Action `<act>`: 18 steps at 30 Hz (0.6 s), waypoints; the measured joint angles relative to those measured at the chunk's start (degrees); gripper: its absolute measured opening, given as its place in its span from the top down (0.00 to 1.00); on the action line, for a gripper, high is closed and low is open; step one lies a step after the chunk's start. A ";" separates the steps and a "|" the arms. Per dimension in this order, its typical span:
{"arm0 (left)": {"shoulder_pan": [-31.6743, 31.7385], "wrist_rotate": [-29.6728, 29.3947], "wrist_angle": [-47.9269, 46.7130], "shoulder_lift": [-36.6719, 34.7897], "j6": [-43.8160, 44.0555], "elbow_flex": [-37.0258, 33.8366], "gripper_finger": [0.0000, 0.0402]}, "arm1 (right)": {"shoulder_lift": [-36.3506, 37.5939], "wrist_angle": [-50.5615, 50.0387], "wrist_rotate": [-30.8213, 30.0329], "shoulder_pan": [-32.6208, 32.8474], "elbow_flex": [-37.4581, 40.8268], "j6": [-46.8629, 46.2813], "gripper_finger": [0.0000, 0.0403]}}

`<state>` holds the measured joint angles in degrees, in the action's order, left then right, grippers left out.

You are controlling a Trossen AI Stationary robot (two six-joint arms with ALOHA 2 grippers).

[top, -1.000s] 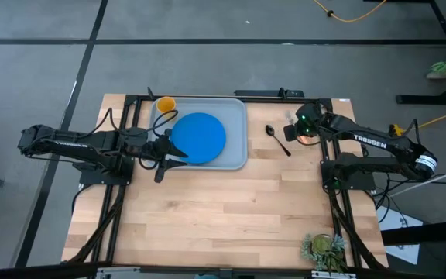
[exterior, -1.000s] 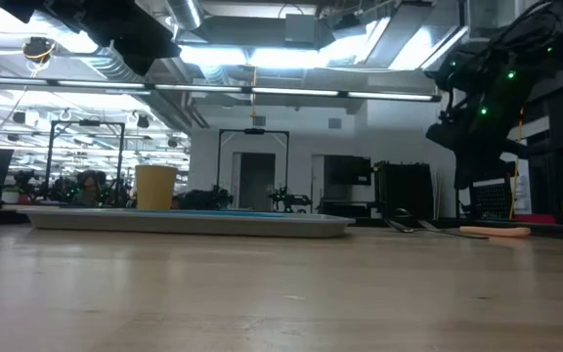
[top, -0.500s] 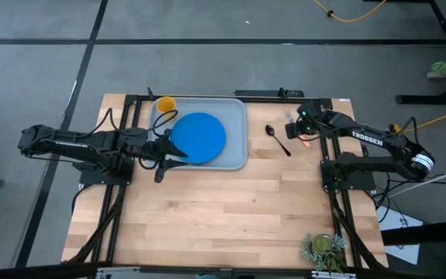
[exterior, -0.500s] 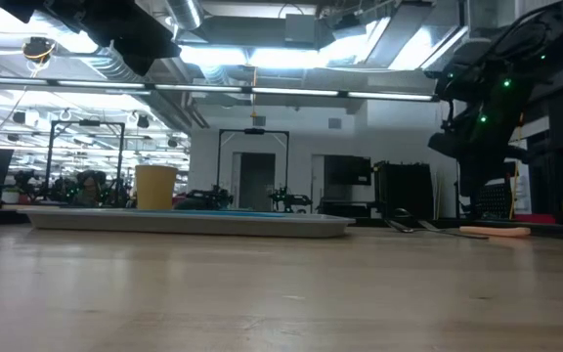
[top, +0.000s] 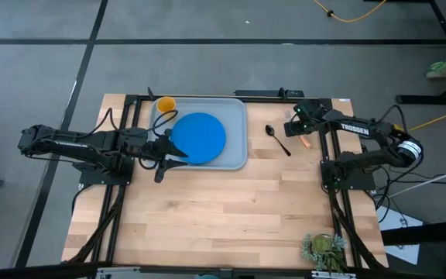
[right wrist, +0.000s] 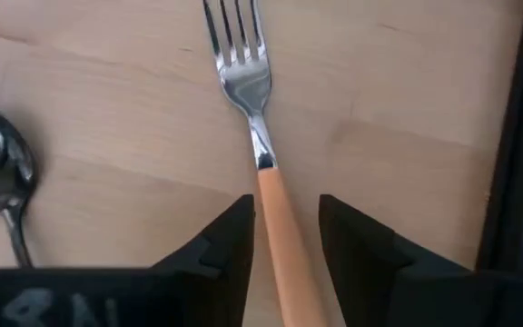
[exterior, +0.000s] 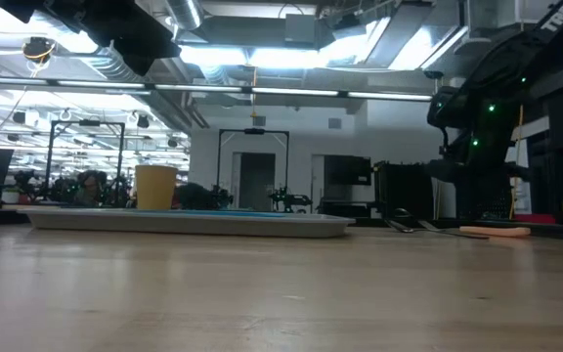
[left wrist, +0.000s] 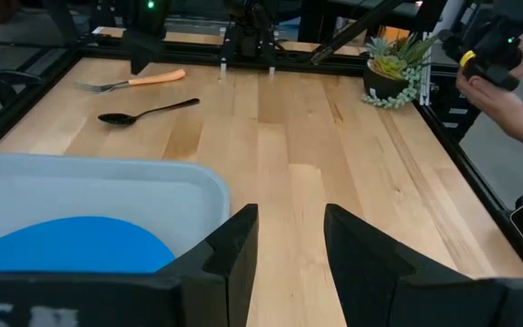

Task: Pick and place plate/cup/fork/spoon on tray
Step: Put the orange fork on the gray tray to the right of the blue plate

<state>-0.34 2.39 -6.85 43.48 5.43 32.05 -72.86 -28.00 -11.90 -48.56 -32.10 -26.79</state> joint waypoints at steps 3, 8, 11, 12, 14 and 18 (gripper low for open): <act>0.00 0.00 0.02 0.00 0.00 0.00 0.70 | -1.75 1.20 -0.01 0.00 0.00 0.16 0.68; -0.01 0.01 0.00 0.00 0.00 0.00 0.70 | -5.41 1.70 1.05 0.02 0.00 0.33 0.68; 0.00 0.02 0.00 0.00 0.00 0.00 0.70 | -7.52 2.05 1.30 0.02 -0.13 0.38 0.68; 0.00 0.00 0.02 0.00 0.00 0.00 0.70 | -8.02 2.15 1.41 0.02 -0.26 0.32 0.68; 0.00 0.02 0.01 0.00 0.00 0.00 0.70 | -8.65 2.14 1.85 0.02 -0.33 0.30 0.68; 0.00 0.00 0.02 0.00 0.00 0.00 0.70 | -8.74 2.24 2.92 0.14 -0.33 0.12 0.68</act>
<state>-0.34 2.39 -6.83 43.48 5.43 32.05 -81.60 -25.76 -8.98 -48.41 -32.42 -26.67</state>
